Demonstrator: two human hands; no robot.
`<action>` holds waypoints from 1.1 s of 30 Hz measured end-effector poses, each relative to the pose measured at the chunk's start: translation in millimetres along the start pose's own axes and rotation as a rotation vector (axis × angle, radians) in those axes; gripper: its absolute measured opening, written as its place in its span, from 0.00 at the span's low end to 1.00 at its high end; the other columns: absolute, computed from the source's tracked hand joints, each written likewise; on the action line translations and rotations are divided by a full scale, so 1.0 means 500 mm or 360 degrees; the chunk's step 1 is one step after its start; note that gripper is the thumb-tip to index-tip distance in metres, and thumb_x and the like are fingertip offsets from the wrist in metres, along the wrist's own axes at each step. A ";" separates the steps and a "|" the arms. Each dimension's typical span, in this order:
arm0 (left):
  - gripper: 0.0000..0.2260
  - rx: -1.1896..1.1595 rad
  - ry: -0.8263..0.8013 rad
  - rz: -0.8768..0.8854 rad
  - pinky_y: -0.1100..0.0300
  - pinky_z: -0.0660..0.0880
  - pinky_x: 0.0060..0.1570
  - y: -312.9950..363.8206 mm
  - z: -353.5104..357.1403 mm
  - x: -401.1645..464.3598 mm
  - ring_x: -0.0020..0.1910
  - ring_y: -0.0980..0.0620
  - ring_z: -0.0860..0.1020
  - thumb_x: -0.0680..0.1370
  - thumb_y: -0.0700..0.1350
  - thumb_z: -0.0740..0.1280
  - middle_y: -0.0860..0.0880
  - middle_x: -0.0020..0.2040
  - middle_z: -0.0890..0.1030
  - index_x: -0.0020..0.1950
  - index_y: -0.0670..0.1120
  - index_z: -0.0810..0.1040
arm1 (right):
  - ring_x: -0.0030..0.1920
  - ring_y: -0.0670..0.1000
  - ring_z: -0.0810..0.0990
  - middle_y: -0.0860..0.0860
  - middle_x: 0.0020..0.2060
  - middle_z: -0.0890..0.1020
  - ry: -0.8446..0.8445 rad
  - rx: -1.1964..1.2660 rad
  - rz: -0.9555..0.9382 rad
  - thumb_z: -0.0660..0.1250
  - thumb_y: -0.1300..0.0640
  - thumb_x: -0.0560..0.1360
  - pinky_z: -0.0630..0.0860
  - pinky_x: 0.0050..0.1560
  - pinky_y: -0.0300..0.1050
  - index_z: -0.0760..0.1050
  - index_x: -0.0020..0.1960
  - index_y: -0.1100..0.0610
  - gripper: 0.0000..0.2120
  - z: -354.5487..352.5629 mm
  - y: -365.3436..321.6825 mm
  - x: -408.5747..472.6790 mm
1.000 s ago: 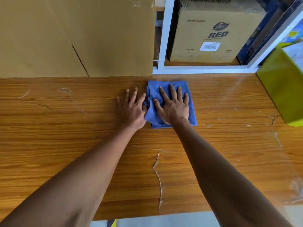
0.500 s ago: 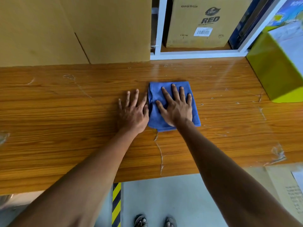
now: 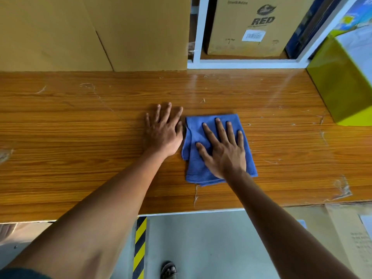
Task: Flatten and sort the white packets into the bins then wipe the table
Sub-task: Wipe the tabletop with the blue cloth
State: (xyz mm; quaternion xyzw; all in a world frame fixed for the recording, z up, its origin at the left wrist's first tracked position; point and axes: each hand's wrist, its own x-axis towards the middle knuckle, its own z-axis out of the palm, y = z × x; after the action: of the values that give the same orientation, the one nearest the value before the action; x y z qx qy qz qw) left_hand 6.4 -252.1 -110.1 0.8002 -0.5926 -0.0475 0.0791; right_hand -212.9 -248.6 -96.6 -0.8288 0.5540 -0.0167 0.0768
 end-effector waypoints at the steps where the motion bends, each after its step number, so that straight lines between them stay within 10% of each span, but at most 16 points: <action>1: 0.26 0.0001 0.0008 -0.0002 0.36 0.41 0.81 0.000 0.002 0.002 0.86 0.45 0.45 0.86 0.61 0.48 0.55 0.87 0.47 0.85 0.65 0.50 | 0.84 0.56 0.41 0.47 0.85 0.45 0.0004 -0.0008 0.0011 0.40 0.24 0.79 0.41 0.81 0.65 0.42 0.83 0.36 0.35 -0.002 0.001 0.014; 10: 0.26 0.0009 0.0019 0.0018 0.35 0.40 0.81 -0.007 0.010 0.007 0.85 0.46 0.41 0.85 0.64 0.39 0.55 0.86 0.44 0.84 0.66 0.47 | 0.84 0.59 0.41 0.49 0.85 0.44 -0.0054 -0.0051 0.0071 0.38 0.23 0.77 0.41 0.80 0.67 0.41 0.83 0.37 0.38 -0.034 0.005 0.315; 20: 0.29 0.0010 0.0069 0.0034 0.35 0.46 0.81 -0.006 0.009 0.002 0.85 0.44 0.49 0.82 0.63 0.45 0.54 0.87 0.52 0.84 0.65 0.55 | 0.84 0.56 0.41 0.48 0.85 0.45 0.0031 0.0032 -0.0003 0.41 0.25 0.80 0.41 0.81 0.64 0.44 0.84 0.36 0.35 0.004 -0.015 -0.003; 33: 0.24 -0.0054 0.0001 0.0001 0.38 0.41 0.82 -0.007 0.007 0.007 0.86 0.46 0.47 0.87 0.59 0.49 0.54 0.87 0.51 0.84 0.63 0.56 | 0.84 0.58 0.43 0.50 0.85 0.46 -0.0002 0.0013 0.0021 0.38 0.23 0.77 0.43 0.80 0.67 0.44 0.84 0.37 0.39 -0.002 -0.014 0.130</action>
State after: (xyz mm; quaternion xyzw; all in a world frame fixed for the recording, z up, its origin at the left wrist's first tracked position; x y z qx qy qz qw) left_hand 10.1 -254.5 -113.9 0.7985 -0.5920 -0.0572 0.0928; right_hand -181.8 -305.9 -98.4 -0.8249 0.5592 -0.0177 0.0807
